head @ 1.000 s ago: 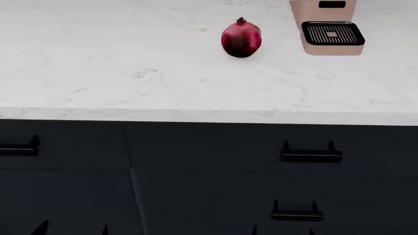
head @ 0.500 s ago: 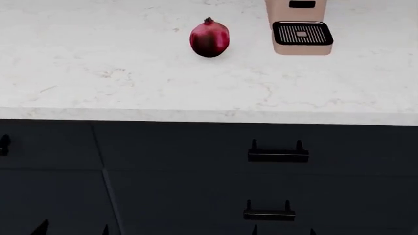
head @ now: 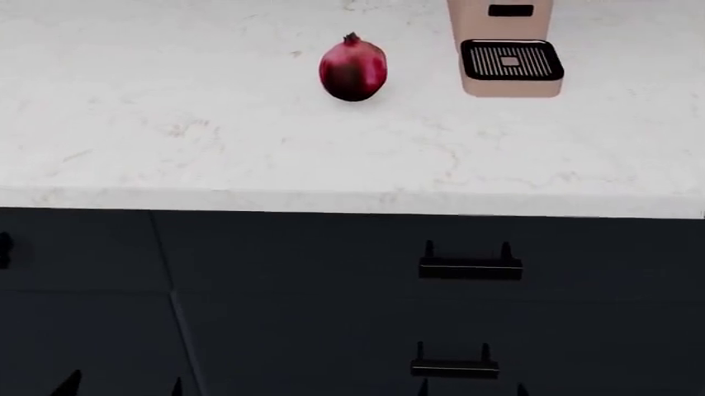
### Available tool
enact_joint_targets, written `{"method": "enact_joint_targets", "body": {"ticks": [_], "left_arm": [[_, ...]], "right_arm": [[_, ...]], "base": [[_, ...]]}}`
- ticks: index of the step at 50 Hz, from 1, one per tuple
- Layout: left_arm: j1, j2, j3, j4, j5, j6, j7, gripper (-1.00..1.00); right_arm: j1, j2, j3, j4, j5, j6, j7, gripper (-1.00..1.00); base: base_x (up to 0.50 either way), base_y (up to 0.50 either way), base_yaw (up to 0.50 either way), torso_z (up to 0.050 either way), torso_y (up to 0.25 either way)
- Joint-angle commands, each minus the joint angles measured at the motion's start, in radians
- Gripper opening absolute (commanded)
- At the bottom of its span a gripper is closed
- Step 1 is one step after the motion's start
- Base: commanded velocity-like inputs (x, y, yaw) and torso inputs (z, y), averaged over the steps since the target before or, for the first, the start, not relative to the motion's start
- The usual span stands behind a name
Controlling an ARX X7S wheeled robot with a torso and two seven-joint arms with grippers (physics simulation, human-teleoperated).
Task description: Open the right drawer.
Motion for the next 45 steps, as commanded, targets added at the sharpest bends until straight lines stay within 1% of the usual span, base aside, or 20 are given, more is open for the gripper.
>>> {"method": "enact_joint_targets", "body": {"ticks": [1, 13, 38, 45], "left_arm": [[0.0, -0.007, 0.007, -0.002, -0.014, 0.015, 0.005, 1.0], [0.009, -0.016, 0.017, -0.001, -0.005, 0.057, 0.001, 1.0], [0.007, -0.025, 0.021, 0.008, -0.029, 0.043, -0.013, 1.0], [0.005, -0.027, 0.023, -0.002, -0.033, 0.055, -0.014, 1.0]], "right_arm": [[-0.001, 0.008, -0.01, -0.001, 0.009, -0.01, -0.004, 1.0], [-0.005, 0.014, -0.013, -0.01, 0.013, -0.013, 0.005, 1.0], [0.0, 0.022, -0.028, -0.007, 0.031, -0.01, 0.01, 1.0], [-0.002, 0.025, -0.028, -0.011, 0.031, -0.014, 0.019, 1.0]], "base": [[0.2, 0.0, 0.0, 0.0, 0.0], [0.19, 0.0, 0.0, 0.0, 0.0], [0.19, 0.0, 0.0, 0.0, 0.0], [0.01, 0.0, 0.0, 0.0, 0.0]]}}
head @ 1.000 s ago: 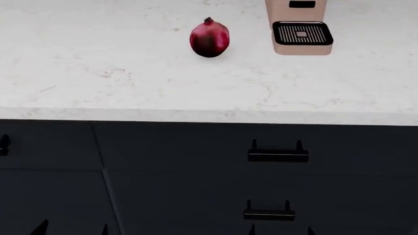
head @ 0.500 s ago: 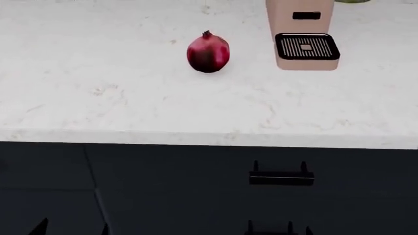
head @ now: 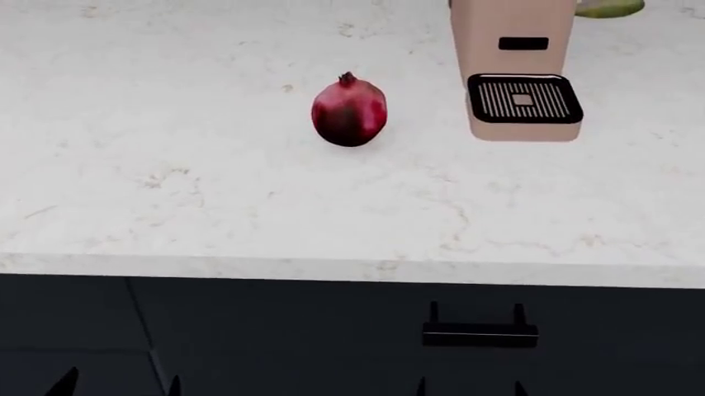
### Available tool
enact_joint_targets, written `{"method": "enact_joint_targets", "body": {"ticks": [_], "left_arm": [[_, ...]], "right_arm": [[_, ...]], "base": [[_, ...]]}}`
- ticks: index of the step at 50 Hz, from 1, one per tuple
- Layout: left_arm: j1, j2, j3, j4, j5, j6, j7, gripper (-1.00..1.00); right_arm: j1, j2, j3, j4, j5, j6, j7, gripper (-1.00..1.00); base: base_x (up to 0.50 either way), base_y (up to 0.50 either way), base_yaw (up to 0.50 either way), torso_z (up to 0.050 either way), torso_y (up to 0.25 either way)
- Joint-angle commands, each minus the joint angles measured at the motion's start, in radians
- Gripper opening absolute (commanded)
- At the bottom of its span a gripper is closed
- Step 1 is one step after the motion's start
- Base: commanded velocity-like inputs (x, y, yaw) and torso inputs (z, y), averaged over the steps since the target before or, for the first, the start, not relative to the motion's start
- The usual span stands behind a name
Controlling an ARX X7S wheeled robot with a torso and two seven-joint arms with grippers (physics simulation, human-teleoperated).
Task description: Open the right drawer.
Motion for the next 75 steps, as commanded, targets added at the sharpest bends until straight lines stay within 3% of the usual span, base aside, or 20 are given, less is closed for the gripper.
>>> {"method": "enact_joint_targets", "body": {"ticks": [1, 9, 45, 61, 67, 75], "left_arm": [[-0.001, -0.004, 0.004, -0.003, -0.004, 0.007, -0.006, 1.0], [0.004, -0.013, 0.021, -0.004, 0.017, 0.023, -0.008, 1.0], [-0.002, -0.029, 0.034, 0.0, -0.005, 0.01, -0.027, 1.0], [-0.003, -0.032, 0.04, -0.001, -0.028, 0.01, -0.026, 1.0], [-0.006, -0.033, 0.039, -0.019, -0.037, 0.017, -0.025, 1.0], [-0.001, -0.039, 0.051, -0.005, -0.034, 0.003, -0.028, 1.0]], "right_arm": [[-0.001, 0.004, -0.005, -0.003, 0.006, 0.001, 0.006, 1.0], [-0.003, 0.007, -0.006, -0.008, 0.011, -0.002, 0.011, 1.0], [0.003, 0.018, -0.019, 0.003, 0.016, -0.016, 0.032, 1.0], [0.005, 0.032, -0.032, -0.001, -0.025, -0.008, 0.063, 1.0], [0.004, 0.043, -0.049, -0.049, -0.083, 0.073, 0.108, 1.0], [0.034, 0.072, -0.127, -0.124, -0.311, 0.326, 0.218, 1.0]], "base": [[0.0, 0.0, 0.0, 0.0, 0.0], [0.0, 0.0, 0.0, 0.0, -0.013], [0.0, 0.0, 0.0, 0.0, -0.25], [0.0, 0.0, 0.0, 0.0, 0.0], [0.0, 0.0, 0.0, 0.0, 0.0], [0.0, 0.0, 0.0, 0.0, 0.0]]}}
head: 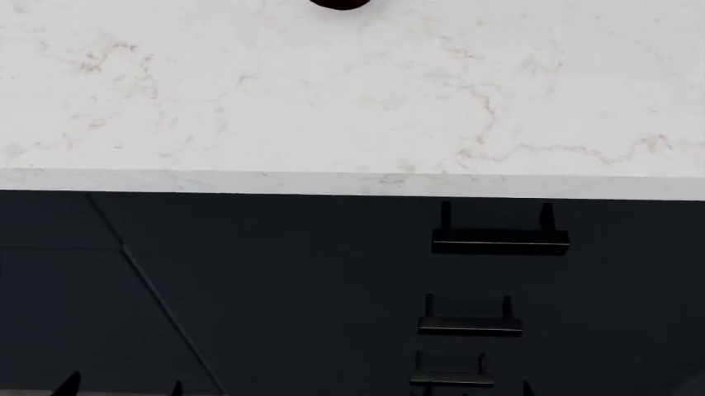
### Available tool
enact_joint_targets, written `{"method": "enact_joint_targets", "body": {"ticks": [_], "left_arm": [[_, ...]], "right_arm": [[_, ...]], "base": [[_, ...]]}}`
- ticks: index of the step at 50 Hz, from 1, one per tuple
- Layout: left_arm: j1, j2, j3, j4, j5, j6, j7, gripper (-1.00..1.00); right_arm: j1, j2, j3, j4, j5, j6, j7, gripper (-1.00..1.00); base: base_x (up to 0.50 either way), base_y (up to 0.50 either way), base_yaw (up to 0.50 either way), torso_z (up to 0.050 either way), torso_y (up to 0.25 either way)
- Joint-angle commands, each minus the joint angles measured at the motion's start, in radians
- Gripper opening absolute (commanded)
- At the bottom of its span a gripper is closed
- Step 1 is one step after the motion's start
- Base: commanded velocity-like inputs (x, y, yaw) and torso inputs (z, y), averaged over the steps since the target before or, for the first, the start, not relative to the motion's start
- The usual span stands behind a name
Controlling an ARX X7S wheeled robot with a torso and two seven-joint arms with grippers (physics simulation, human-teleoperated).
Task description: Open the right drawer.
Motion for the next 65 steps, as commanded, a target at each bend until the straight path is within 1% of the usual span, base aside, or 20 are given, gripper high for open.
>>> {"method": "enact_joint_targets", "body": {"ticks": [1, 2, 4, 6, 7, 12, 13, 15, 20, 22, 38, 40, 42, 45, 47, 51, 54, 55, 59, 65], "left_arm": [[0.001, -0.005, 0.011, 0.004, -0.005, -0.011, -0.001, 1.0], [0.001, -0.006, 0.011, 0.002, -0.005, -0.01, -0.002, 1.0], [0.001, -0.006, 0.011, 0.006, -0.007, -0.014, -0.003, 1.0], [0.001, -0.006, 0.014, 0.004, -0.007, -0.013, -0.003, 1.0], [0.001, -0.007, 0.015, 0.008, -0.007, -0.016, -0.004, 1.0], [-0.001, -0.008, 0.015, 0.0, -0.011, -0.009, -0.004, 1.0], [0.002, -0.006, 0.009, 0.005, -0.045, -0.014, 0.01, 1.0], [0.002, -0.008, 0.01, 0.005, -0.037, -0.013, 0.004, 1.0], [0.003, -0.01, 0.013, 0.005, -0.037, -0.009, 0.003, 1.0], [0.003, -0.01, 0.014, 0.004, -0.036, -0.008, 0.001, 1.0], [0.001, -0.015, 0.02, 0.004, -0.041, -0.006, -0.005, 1.0], [0.004, -0.016, 0.019, 0.011, -0.039, -0.008, -0.011, 1.0], [0.005, -0.017, 0.016, 0.014, -0.036, -0.005, -0.018, 1.0], [0.006, -0.018, 0.018, 0.021, -0.036, -0.011, -0.021, 1.0], [0.007, -0.019, 0.019, 0.021, -0.035, -0.009, -0.022, 1.0], [0.005, -0.02, 0.024, 0.016, -0.03, -0.008, -0.024, 1.0], [0.005, -0.021, 0.027, 0.019, -0.033, -0.011, -0.022, 1.0], [0.006, -0.022, 0.029, 0.024, -0.032, -0.014, -0.023, 1.0], [0.003, -0.023, 0.032, 0.018, -0.032, -0.011, -0.023, 1.0], [0.004, -0.025, 0.037, 0.018, -0.031, -0.011, -0.023, 1.0]], "right_arm": [[0.025, 0.03, -0.067, -0.078, -0.215, 0.227, 0.11, 1.0], [0.026, 0.035, -0.071, -0.08, -0.216, 0.224, 0.105, 1.0], [0.04, 0.053, -0.111, -0.096, -0.297, 0.286, 0.114, 1.0], [0.049, 0.063, -0.128, -0.084, -0.323, 0.293, 0.113, 1.0], [0.055, 0.069, -0.141, -0.095, -0.361, 0.333, 0.119, 1.0], [0.069, 0.086, -0.178, -0.113, -0.433, 0.4, 0.113, 1.0], [0.074, 0.089, -0.188, -0.114, -0.45, 0.412, 0.114, 1.0], [0.083, 0.094, -0.22, -0.124, -0.502, 0.457, 0.105, 1.0], [0.099, 0.097, -0.236, -0.126, -0.544, 0.504, 0.102, 1.0], [0.125, 0.08, -0.253, -0.103, -0.595, 0.593, 0.094, 1.0], [0.126, 0.081, -0.255, -0.104, -0.593, 0.595, 0.096, 1.0], [0.137, 0.08, -0.277, -0.101, -0.614, 0.603, 0.09, 1.0], [0.136, 0.086, -0.273, -0.109, -0.601, 0.571, 0.097, 1.0], [0.158, 0.092, -0.305, -0.09, -0.665, 0.638, 0.084, 1.0], [0.164, 0.087, -0.303, -0.067, -0.658, 0.645, 0.078, 1.0], [0.194, 0.097, -0.347, -0.039, -0.715, 0.674, 0.067, 1.0], [0.203, 0.093, -0.337, -0.026, -0.71, 0.679, 0.071, 1.0], [0.223, 0.092, -0.381, 0.006, -0.771, 0.727, 0.06, 1.0], [0.236, 0.091, -0.388, 0.01, -0.773, 0.726, 0.052, 1.0], [0.275, 0.102, -0.46, 0.048, -0.856, 0.769, 0.021, 1.0]], "base": [[0.0, 0.0, 0.0, 0.0, 0.0], [0.0, 0.0, 0.0, 0.0, 0.0], [0.0, 0.0, 0.0, 0.0, 0.0], [0.0, 0.0, 0.0, 0.0, 0.0], [0.0, 0.0, 0.0, 0.0, 0.0], [0.0, 0.0, 0.0, 0.0, 0.0], [0.0, 0.0, 0.0, 0.0, 0.0], [0.0, 0.0, 0.0, 0.0, 0.0], [0.0, 0.0, 0.0, 0.0, 0.0], [0.0, 0.0, 0.0, 0.0, 0.0], [0.0, 0.0, 0.0, 0.0, 0.0], [0.0, 0.0, 0.0, 0.0, 0.0], [0.0, 0.0, 0.0, 0.0, 0.0], [0.0, 0.0, 0.0, 0.0, 0.0], [0.0, 0.0, 0.0, 0.0, 0.0], [0.0, 0.0, 0.0, 0.0, 0.0], [0.0, 0.0, 0.0, 0.0, 0.0], [0.0, 0.0, 0.0, 0.0, 0.0], [0.0, 0.0, 0.0, 0.0, 0.0], [0.0, 0.0, 0.0, 0.0, 0.0]]}}
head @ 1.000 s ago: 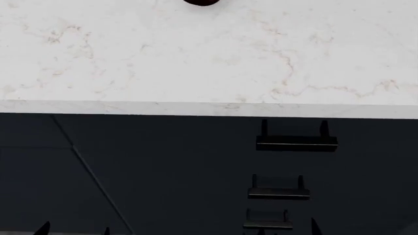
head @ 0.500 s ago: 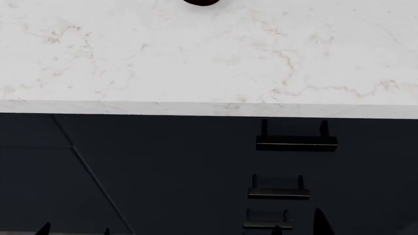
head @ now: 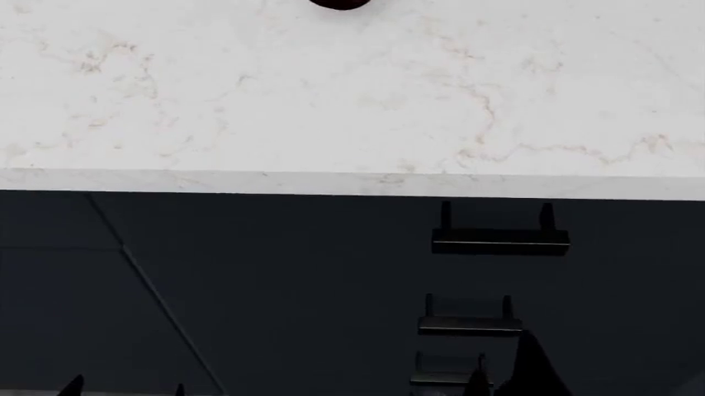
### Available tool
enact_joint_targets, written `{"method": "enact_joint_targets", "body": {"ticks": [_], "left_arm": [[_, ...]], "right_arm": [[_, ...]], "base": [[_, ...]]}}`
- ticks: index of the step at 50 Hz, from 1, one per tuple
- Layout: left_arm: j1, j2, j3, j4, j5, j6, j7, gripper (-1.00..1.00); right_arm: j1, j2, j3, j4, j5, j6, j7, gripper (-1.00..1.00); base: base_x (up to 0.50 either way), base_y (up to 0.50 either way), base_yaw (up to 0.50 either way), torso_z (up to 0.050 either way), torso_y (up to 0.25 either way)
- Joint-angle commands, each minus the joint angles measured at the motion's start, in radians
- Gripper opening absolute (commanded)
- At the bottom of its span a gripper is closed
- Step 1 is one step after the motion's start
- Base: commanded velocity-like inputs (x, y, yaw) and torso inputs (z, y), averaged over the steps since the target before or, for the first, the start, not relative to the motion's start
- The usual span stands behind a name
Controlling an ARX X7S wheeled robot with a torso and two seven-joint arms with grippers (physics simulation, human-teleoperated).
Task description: Open the right drawer.
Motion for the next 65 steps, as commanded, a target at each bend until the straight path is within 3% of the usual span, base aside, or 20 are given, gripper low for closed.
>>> {"method": "enact_joint_targets", "body": {"ticks": [1, 11, 38, 65], "left_arm": [[-0.002, -0.003, 0.008, -0.004, 0.002, 0.001, -0.002, 1.0], [0.0, -0.008, 0.015, 0.001, 0.01, 0.002, -0.01, 1.0], [0.002, -0.016, 0.025, 0.01, -0.003, -0.003, -0.016, 1.0], [0.005, -0.024, 0.032, 0.022, -0.006, -0.013, -0.033, 1.0]], "right_arm": [[0.065, 0.008, -0.087, 0.061, -0.11, 0.069, -0.035, 1.0], [0.112, 0.016, -0.176, 0.117, -0.209, 0.113, -0.079, 1.0], [0.258, 0.025, -0.258, 0.249, -0.333, 0.163, -0.144, 1.0], [0.337, 0.0, -0.256, 0.361, -0.263, 0.003, -0.045, 1.0]], "base": [[0.0, 0.0, 0.0, 0.0, 0.0], [0.0, 0.0, 0.0, 0.0, 0.0], [0.0, 0.0, 0.0, 0.0, 0.0], [0.0, 0.0, 0.0, 0.0, 0.0]]}}
